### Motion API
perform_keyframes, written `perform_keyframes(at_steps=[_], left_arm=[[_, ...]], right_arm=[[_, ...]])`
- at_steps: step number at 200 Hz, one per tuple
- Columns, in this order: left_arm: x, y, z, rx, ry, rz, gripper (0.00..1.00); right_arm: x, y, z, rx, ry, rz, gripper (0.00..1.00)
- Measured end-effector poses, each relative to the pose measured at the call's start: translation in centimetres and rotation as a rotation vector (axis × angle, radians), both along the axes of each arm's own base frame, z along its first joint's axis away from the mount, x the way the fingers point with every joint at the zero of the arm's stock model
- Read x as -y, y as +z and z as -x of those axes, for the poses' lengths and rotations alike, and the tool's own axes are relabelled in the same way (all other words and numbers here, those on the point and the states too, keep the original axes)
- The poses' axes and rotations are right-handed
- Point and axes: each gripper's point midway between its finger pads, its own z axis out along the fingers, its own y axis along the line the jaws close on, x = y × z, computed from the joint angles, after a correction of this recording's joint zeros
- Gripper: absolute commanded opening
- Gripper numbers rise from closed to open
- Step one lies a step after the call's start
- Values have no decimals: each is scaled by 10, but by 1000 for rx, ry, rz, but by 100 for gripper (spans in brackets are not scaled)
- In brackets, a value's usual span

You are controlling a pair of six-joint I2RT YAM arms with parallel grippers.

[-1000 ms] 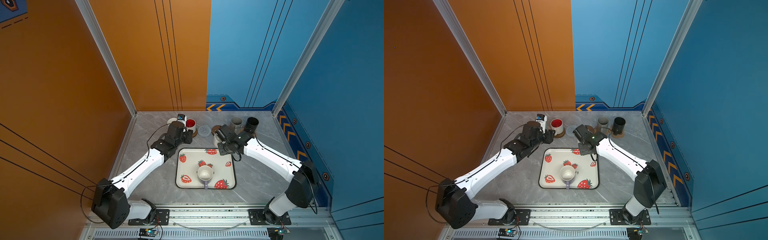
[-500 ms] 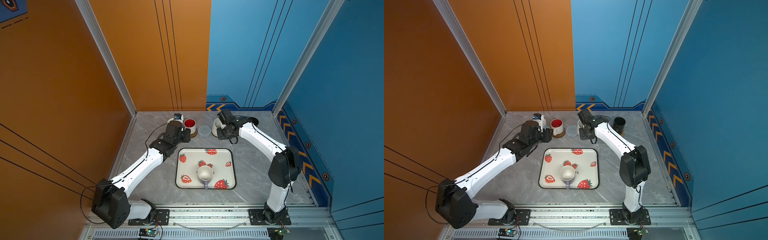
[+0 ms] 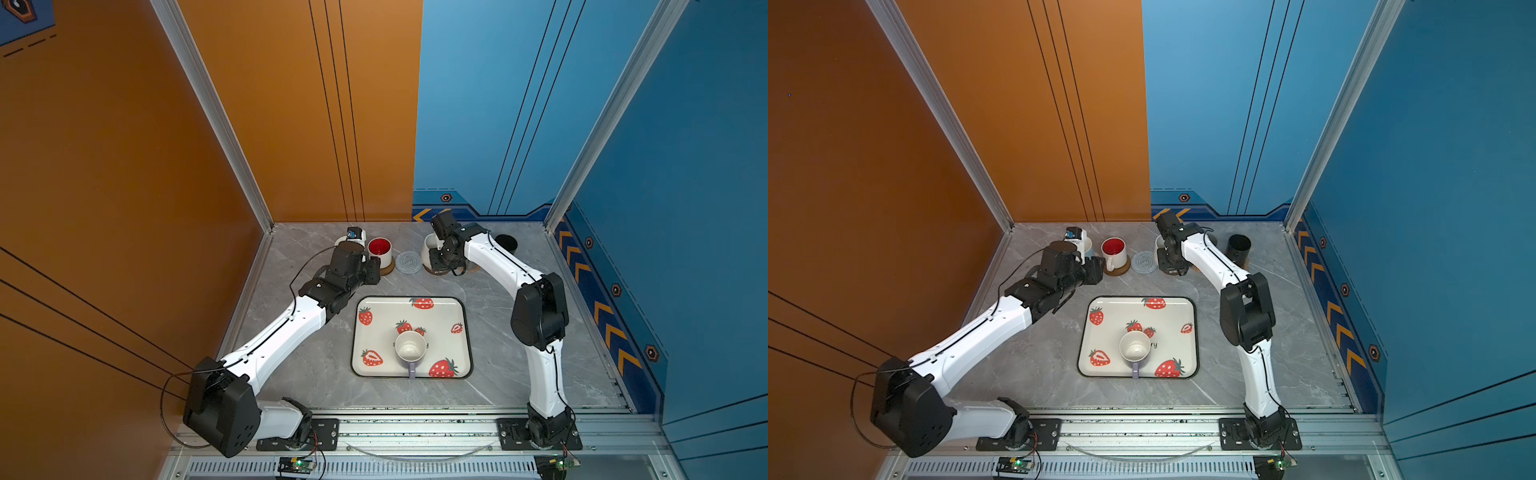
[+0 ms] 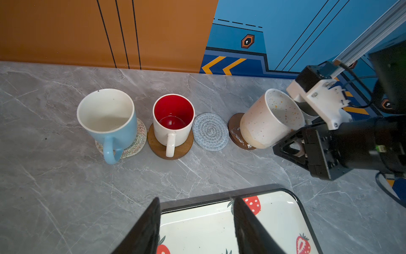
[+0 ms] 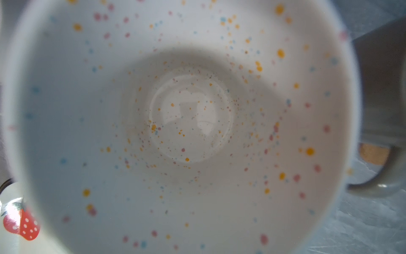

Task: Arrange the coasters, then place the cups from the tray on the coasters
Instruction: 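Lower the speckled mug onto the brown wooden coaster with the right gripper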

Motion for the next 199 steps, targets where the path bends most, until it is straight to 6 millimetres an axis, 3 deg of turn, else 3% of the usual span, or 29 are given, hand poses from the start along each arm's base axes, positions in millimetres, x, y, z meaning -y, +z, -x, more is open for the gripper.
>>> perform_keyframes(at_steps=[127, 199], left_arm=[[-2, 0, -1, 0, 6, 0, 54], [-4, 0, -2, 0, 11, 0, 54]], right_arm=[[10, -24, -9, -46, -26, 23, 0], [17, -26, -12, -53, -41, 27, 0]])
